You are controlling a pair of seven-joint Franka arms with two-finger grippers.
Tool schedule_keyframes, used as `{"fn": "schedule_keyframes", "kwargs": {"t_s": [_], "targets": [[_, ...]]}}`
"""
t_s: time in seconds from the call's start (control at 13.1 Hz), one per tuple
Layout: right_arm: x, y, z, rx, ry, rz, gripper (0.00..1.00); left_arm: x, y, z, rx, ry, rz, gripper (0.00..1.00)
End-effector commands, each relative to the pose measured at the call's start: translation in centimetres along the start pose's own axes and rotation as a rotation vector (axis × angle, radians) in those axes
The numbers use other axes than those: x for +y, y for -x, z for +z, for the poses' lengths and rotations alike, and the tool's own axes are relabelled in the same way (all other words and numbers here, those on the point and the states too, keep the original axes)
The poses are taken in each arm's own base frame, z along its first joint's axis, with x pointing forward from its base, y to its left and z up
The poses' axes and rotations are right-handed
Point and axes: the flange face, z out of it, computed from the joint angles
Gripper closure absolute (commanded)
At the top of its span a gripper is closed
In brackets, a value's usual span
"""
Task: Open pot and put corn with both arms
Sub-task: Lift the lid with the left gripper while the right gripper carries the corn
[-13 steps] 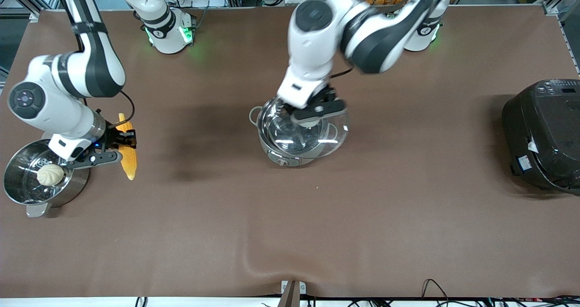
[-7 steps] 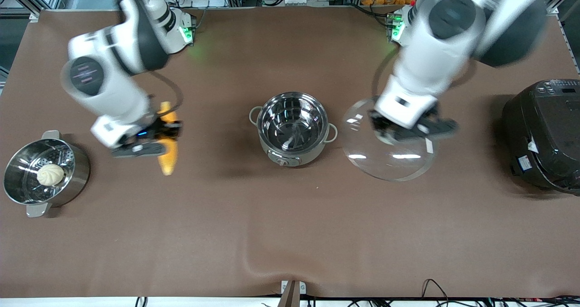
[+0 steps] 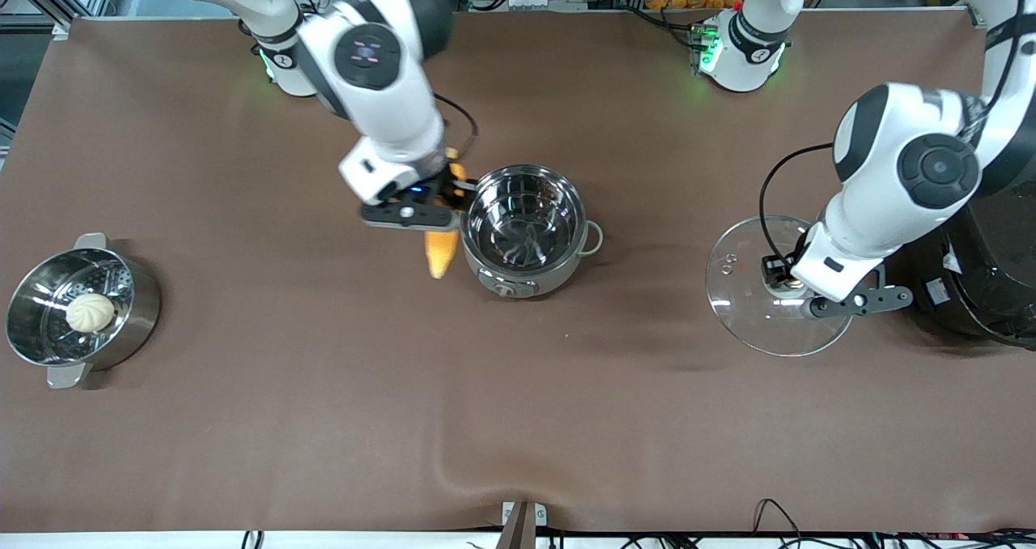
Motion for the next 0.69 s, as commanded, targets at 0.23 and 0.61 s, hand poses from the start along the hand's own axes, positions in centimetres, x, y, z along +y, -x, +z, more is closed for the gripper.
{"fn": "schedule_keyframes", "kwargs": {"t_s": [0.23,0.61], "targets": [[-6.2,3.9,9.5,0.061,0.038,0.218,0.99,-4.4,5.0,10.4,0.037,0.041,0.001,1.00],[-6.8,6.6,11.6,0.038,0.085,0.170,0.93,-6.2,6.6,15.5,-0.013,0.047,-0.002,1.00]]}}
